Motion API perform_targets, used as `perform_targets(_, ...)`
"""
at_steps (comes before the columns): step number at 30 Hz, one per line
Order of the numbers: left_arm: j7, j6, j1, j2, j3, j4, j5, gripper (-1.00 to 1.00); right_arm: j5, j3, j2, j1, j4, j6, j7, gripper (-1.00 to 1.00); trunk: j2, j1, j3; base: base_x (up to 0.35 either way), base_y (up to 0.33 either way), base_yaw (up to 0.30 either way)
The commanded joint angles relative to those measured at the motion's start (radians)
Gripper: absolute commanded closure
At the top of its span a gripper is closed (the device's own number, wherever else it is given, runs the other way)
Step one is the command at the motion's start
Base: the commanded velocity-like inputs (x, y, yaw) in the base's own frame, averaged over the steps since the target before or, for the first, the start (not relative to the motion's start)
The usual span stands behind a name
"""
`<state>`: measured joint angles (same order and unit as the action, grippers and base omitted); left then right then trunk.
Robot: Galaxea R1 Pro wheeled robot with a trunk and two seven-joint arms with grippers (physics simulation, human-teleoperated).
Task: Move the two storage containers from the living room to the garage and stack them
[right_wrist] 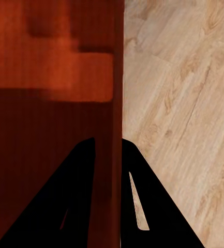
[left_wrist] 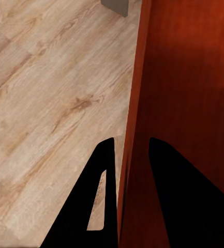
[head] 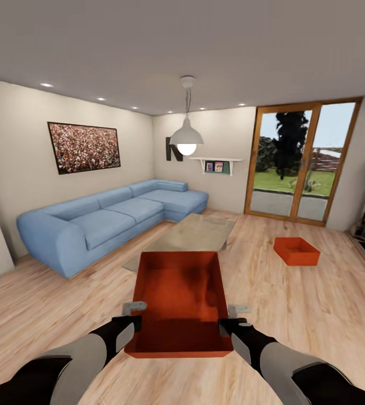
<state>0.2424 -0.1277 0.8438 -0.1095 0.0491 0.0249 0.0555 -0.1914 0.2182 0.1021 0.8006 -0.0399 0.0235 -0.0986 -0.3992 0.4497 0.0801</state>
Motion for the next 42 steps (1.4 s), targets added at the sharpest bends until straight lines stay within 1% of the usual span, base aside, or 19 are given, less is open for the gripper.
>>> perform_targets(1,0.066,-0.005,0.0,0.025,0.02,0.004,-0.006,1.0,-0.01,-0.023,-0.001,0.0,0.0,0.002,-0.058,1.0,-0.001,0.0,0.0,0.0,0.0,0.3)
perform_targets(42,0.066,-0.005,0.0,0.025,0.02,0.004,-0.006,1.0,-0.01,-0.02,-0.001,0.0,0.0,0.003,-0.058,1.0,-0.001,0.0,0.0,0.0,0.0,0.3)
